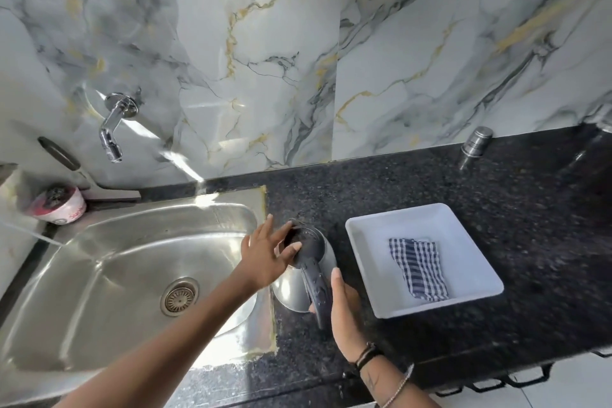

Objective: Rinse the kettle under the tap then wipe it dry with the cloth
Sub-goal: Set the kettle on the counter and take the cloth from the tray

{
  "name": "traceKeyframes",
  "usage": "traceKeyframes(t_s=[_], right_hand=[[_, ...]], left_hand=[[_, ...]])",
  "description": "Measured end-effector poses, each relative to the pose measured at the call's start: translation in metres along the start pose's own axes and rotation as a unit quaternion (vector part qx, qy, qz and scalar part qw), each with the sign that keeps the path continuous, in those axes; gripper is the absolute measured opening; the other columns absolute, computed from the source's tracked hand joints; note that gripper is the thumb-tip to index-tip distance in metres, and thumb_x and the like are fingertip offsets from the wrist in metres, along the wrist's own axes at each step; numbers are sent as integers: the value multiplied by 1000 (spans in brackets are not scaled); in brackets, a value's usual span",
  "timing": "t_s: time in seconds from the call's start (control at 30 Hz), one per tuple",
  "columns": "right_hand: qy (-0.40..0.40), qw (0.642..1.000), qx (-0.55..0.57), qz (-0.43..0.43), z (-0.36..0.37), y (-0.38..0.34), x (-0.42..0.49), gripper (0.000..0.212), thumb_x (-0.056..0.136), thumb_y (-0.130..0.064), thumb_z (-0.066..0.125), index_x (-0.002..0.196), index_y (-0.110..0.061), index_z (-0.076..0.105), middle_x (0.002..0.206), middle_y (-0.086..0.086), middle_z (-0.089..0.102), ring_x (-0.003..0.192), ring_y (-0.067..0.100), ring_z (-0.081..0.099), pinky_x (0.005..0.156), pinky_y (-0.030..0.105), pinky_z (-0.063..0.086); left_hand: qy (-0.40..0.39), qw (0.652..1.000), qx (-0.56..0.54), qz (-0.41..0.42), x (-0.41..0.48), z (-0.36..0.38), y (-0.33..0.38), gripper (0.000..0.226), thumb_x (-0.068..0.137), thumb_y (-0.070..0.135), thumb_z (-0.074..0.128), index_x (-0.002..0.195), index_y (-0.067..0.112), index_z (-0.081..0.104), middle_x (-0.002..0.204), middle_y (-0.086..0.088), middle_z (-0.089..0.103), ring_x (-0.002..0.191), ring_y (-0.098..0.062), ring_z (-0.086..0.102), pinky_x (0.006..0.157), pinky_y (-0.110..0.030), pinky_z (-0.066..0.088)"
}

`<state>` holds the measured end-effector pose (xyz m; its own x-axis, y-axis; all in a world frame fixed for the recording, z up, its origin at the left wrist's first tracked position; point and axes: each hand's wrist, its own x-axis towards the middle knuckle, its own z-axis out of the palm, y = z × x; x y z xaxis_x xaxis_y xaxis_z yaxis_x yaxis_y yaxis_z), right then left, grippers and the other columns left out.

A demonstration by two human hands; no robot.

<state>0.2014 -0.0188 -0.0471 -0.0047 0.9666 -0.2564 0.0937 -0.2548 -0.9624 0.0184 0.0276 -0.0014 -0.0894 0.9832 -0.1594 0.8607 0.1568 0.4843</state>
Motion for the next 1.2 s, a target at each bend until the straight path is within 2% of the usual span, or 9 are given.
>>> traceKeyframes(t_s=[0.1, 0.2, 0.33, 0.43, 0.5, 0.8, 0.93, 1.03, 1.2], right_hand=[[78, 991, -99, -54, -34, 2, 19, 45, 96, -47, 51, 62, -17, 51, 60, -5, 57, 64, 22, 58, 62, 37, 47], [126, 962, -238, -36, -79, -2, 60, 13, 91, -29, 60, 88, -18, 65, 98, 8, 69, 91, 32, 66, 70, 36, 48], [103, 901, -419, 50, -124, -2, 110, 36, 84, -32, 62, 112, -10, 60, 125, 16, 55, 114, 38, 57, 78, 38, 46], [84, 872, -472, 98, -141, 5, 133, 56, 81, -33, 65, 129, -8, 55, 143, 19, 45, 130, 41, 46, 101, 49, 45], [66, 856, -495, 132, -145, 11, 140, 61, 81, -33, 65, 135, -10, 51, 153, 18, 35, 136, 40, 40, 104, 51, 43], [50, 760, -639, 109, -139, 28, 143, 42, 87, -24, 59, 126, -7, 60, 137, 17, 42, 123, 36, 47, 84, 44, 56], [49, 763, -635, 111, -142, 28, 146, 35, 91, -19, 56, 123, -8, 64, 138, 15, 43, 123, 36, 47, 84, 43, 55], [63, 786, -606, 109, -144, 26, 150, 34, 91, -16, 54, 123, -10, 63, 144, 15, 43, 126, 37, 48, 84, 42, 52], [99, 826, -546, 96, -145, 22, 149, 35, 90, -10, 51, 124, -6, 62, 143, 18, 49, 124, 41, 52, 90, 47, 50]], left_hand=[[38, 998, -35, -45, -13, 5, 5, 79, 88, 71, 42, 153, 29, 27, 164, -8, 14, 150, -26, 13, 120, -52, 8], [87, 988, -74, -99, -30, 11, 12, 95, 78, 82, 43, 151, 23, 30, 162, -9, 20, 149, -29, 20, 120, -52, 16], [128, 978, -82, -144, -51, 23, 30, 104, 72, 88, 41, 148, 18, 35, 156, -7, 35, 141, -29, 36, 113, -53, 32], [131, 964, -147, -181, -60, 30, 45, 99, 73, 81, 53, 147, 18, 34, 152, -5, 39, 137, -27, 41, 109, -51, 38], [134, 956, -176, -192, -64, 31, 54, 92, 75, 74, 60, 144, 18, 38, 147, -4, 44, 133, -26, 45, 107, -46, 40], [112, 879, -341, -313, -64, 37, 73, 88, 76, 59, 72, 138, 6, 38, 138, -15, 47, 123, -32, 50, 102, -47, 45], [57, 813, -451, -364, -65, 34, 71, 58, 84, 51, 68, 102, -4, 60, 99, -21, 62, 96, -35, 59, 102, -50, 44], [-49, 794, -501, -342, -68, 30, 71, 58, 87, 60, 56, 101, 6, 70, 101, -7, 70, 95, -22, 60, 82, -36, 42], [-58, 758, -551, -343, -64, 42, 81, 54, 86, 56, 62, 106, 8, 70, 106, -11, 74, 100, -23, 64, 99, -43, 41]])
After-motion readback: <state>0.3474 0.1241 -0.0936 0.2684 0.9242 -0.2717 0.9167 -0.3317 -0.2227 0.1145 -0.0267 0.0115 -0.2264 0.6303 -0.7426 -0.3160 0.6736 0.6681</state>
